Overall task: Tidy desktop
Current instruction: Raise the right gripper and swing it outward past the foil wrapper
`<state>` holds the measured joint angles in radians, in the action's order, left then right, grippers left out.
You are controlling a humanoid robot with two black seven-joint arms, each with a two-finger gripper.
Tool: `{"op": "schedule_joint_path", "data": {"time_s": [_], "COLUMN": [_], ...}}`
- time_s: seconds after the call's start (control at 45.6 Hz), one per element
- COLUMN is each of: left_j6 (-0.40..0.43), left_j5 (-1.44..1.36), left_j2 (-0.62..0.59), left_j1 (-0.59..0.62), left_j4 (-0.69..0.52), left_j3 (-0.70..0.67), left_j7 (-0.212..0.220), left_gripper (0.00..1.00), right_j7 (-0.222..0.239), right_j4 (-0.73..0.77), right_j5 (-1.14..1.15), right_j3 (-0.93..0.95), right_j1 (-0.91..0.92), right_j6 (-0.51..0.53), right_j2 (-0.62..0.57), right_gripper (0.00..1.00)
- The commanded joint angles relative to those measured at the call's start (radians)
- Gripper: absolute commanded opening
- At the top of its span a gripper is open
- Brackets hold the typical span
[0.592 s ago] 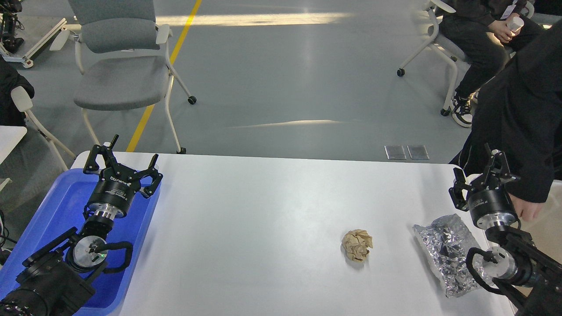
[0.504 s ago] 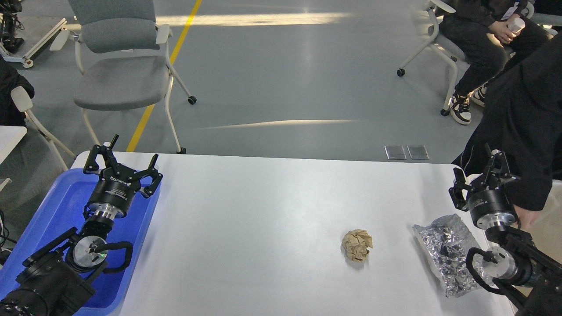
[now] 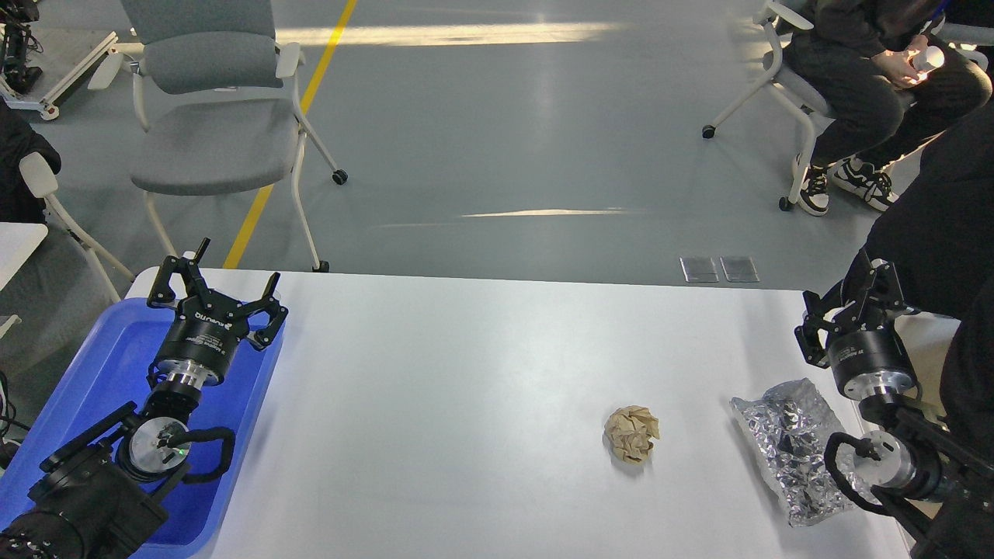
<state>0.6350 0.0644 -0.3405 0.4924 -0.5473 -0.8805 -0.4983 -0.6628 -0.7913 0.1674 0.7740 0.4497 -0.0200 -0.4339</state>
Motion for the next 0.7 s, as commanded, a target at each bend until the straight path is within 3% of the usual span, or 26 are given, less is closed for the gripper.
{"op": "schedule_joint_path", "data": {"time_s": [0.0, 0.394, 0.679], "left_j6": [0.000, 0.000, 0.000], "left_j5": [0.000, 0.000, 0.000], "left_j2": [0.000, 0.001, 0.000], "left_j1": [0.000, 0.000, 0.000], "left_j4": [0.000, 0.001, 0.000], "left_j3": [0.000, 0.000, 0.000], "left_j7": [0.000, 0.000, 0.000], "left_gripper": [1.00, 1.00, 1.00], "right_j7": [0.020, 0.040, 0.100], "right_j4": [0.007, 0.000, -0.048], "right_j5": [-0.005, -0.003, -0.005], "right_j3": [-0.001, -0.005, -0.068], "right_j1": [0.012, 0.006, 0.001], "right_j6": [0.049, 0.100, 0.126], "right_j2": [-0.008, -0.035, -0.124], "right_gripper": [1.00, 1.00, 1.00]}}
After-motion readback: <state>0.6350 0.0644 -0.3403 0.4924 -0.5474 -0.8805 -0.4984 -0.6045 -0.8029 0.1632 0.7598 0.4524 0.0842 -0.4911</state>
